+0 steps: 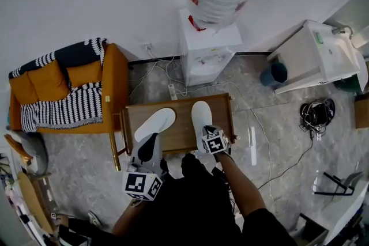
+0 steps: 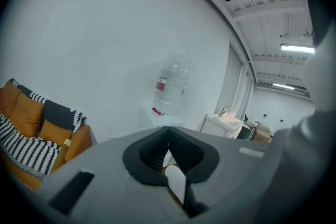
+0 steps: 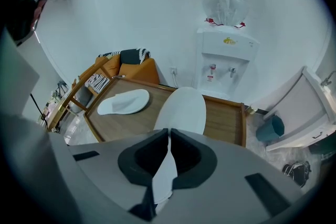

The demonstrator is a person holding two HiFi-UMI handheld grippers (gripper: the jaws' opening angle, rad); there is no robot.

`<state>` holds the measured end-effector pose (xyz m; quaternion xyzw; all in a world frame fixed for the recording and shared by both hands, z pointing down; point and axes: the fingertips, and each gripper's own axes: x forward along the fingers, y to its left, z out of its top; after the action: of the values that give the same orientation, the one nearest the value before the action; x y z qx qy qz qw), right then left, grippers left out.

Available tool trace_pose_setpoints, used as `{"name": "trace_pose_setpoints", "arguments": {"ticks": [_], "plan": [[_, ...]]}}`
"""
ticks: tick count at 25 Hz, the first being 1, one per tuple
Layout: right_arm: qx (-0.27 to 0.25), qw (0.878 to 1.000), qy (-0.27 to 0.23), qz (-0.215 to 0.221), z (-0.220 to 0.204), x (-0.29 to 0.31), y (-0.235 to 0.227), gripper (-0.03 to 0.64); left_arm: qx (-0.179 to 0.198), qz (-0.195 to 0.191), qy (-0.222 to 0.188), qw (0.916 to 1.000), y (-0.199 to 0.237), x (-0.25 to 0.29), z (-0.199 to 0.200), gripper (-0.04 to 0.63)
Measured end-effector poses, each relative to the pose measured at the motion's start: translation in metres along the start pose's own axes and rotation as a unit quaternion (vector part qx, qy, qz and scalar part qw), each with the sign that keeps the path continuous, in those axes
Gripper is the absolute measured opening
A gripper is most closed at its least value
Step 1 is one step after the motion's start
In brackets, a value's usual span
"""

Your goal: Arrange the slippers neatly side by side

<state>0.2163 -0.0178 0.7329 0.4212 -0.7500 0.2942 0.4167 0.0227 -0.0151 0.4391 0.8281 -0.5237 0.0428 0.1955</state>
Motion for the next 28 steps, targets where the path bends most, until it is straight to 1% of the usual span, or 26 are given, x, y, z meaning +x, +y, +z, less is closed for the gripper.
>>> {"name": "trace_pose_setpoints", "arguments": {"ticks": [6, 10, 14, 21, 28], "plan": [[0.009, 1.000, 0.010, 0.004, -0.006, 0.014, -0.021, 0.025, -0.007, 0.025, 0.005, 0.9997, -0.007, 0.011, -0.005, 0.012], [0.003, 1.000, 0.019, 0.017, -0.010, 0.026, -0.026, 0.025, -0.012, 0.036, 0.010, 0.9992, -0.006, 0.017, -0.010, 0.012], [0.007, 0.999, 0.029, 0.020, -0.015, 0.032, -0.031, 0.025, -0.015, 0.046, 0.019, 0.9986, -0.006, 0.021, -0.013, 0.012], [0.014, 0.999, 0.032, 0.016, -0.021, 0.038, -0.037, 0.025, -0.014, 0.047, 0.029, 0.9983, -0.006, 0.024, -0.019, 0.012], [0.019, 0.999, 0.037, 0.014, -0.023, 0.040, -0.035, 0.028, -0.017, 0.044, 0.028, 0.9985, -0.003, 0.020, -0.022, 0.012]]}}
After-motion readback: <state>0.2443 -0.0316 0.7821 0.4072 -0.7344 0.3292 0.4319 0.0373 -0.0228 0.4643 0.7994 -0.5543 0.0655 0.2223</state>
